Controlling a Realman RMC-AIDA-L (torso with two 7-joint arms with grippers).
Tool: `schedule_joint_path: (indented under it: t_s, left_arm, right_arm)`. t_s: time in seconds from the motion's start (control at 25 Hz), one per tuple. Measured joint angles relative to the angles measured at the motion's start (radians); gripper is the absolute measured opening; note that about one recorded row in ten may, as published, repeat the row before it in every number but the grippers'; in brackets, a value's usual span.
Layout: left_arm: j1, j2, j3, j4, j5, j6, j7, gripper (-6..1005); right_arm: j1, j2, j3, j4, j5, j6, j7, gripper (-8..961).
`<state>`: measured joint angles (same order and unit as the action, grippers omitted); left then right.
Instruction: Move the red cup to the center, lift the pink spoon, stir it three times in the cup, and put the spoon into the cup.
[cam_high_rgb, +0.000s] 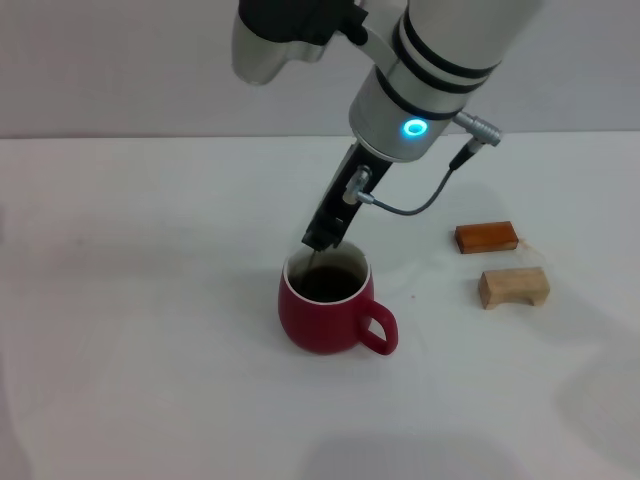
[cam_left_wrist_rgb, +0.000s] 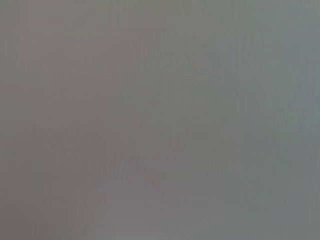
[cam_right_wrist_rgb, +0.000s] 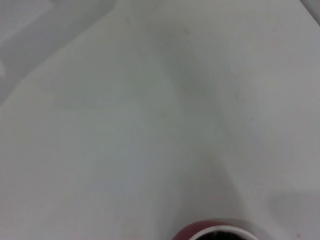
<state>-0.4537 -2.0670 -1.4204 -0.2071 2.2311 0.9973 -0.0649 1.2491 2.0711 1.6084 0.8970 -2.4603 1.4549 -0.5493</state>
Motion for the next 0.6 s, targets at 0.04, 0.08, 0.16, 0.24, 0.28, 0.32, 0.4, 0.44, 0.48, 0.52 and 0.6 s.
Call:
schedule_joint_path:
  t_s: [0.04,0.08,0.16,0.24,0.28,0.32,0.4,0.44,0.48,0.52,0.6]
  left_arm:
    - [0.001,0.0,0.0,0.0,0.0,0.002,0.0,845]
    - [0.002,0.0,0.0,0.0,0.0,0.003,0.0,845]
    - [0.003,0.0,0.0,0.0,0.001,0.003,0.0,845]
    - [0.003,0.0,0.0,0.0,0.001,0.003,0.0,844]
    - [0.004,0.001,0.0,0.0,0.001,0.008,0.0,844]
    - [0.003,0.001,0.0,0.0,0.001,0.01,0.0,844]
    - [0.003,0.001,0.0,0.0,0.001,0.012,0.0,844]
    - [0.003,0.001,0.0,0.0,0.001,0.015,0.0,844]
    - [0.003,0.0,0.0,0.0,0.001,0.019,0.0,844]
    - [0.003,0.0,0.0,0.0,0.001,0.019,0.0,844]
    - [0.003,0.0,0.0,0.0,0.001,0.02,0.0,844]
  right_arm:
    - [-0.004,0.0,0.001,0.001,0.0,-0.003,0.0,150]
    - [-0.007,0.0,0.002,0.002,0.002,-0.007,0.0,163]
    - [-0.009,0.0,0.002,0.002,0.002,-0.01,0.0,190]
    - [-0.01,0.0,0.001,0.002,0.002,-0.013,0.0,216]
    - [-0.011,0.0,-0.001,0.002,0.002,-0.014,0.0,229]
    - [-0.011,0.0,-0.001,0.003,0.002,-0.014,0.001,243]
    - [-0.011,0.0,0.0,0.006,0.002,-0.015,0.004,259]
    - [-0.011,0.001,0.002,0.009,0.002,-0.016,0.007,262]
    - [-0.012,0.001,0.002,0.014,0.002,-0.018,0.009,265]
    - [-0.016,0.001,0.003,0.024,0.001,-0.024,0.01,268]
    - [-0.033,0.001,0.001,0.057,-0.001,-0.048,0.012,271]
